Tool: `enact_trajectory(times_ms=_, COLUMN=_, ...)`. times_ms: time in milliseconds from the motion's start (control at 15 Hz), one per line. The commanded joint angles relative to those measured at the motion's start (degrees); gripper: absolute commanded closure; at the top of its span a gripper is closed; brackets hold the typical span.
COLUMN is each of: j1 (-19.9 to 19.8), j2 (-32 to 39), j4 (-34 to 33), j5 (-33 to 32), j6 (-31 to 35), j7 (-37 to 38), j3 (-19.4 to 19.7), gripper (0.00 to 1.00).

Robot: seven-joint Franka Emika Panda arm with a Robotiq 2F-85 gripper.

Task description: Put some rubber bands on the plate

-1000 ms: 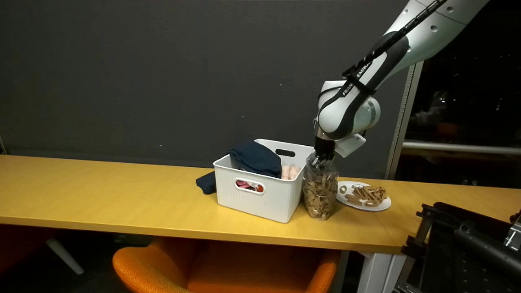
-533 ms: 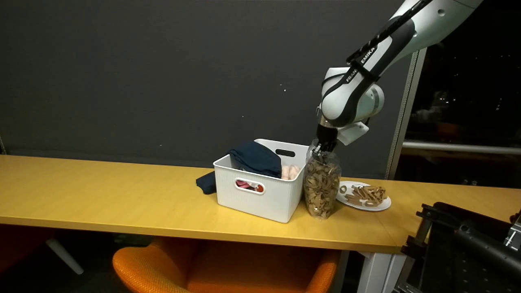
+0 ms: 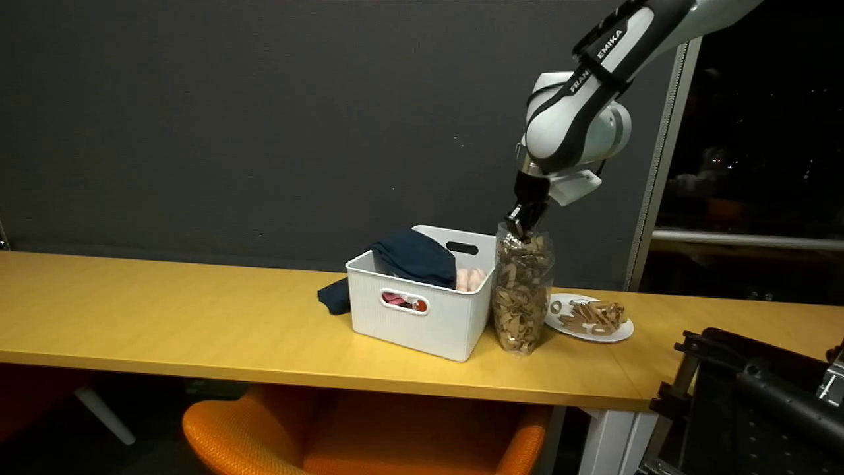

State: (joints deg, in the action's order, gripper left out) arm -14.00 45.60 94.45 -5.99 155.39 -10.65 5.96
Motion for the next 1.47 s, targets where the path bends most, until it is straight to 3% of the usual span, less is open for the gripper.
enact_trajectory(times_ms=0, j1=0.7, j2=-6.15, j4=4.88, j5=0.06, j6=0.67, j7=0.9, j3=0.71, gripper=0.98)
enact_trajectory(times_ms=467, j1=1.33, j2=-14.94, j4=9.46, j5=-0.13, j6=-0.8, j7=2.9, j3=1.65, gripper=0.98)
enact_trajectory(times_ms=800, j1=1.42, j2=-20.01, j4=13.84, j5=-1.12, j6=-2.88, j7=5.46, j3=4.98, gripper=0.98)
enact_trajectory(times_ms=1067, j1=2.28, j2=-18.22, j4=14.44, j5=-4.72, j6=-2.31, j7=11.05, j3=11.18, gripper=0.98)
enact_trajectory(times_ms=1400, j1=6.28, j2=-9.48, j4=12.6, j5=-13.98, j6=0.58, j7=23.83, j3=20.61, gripper=0.98)
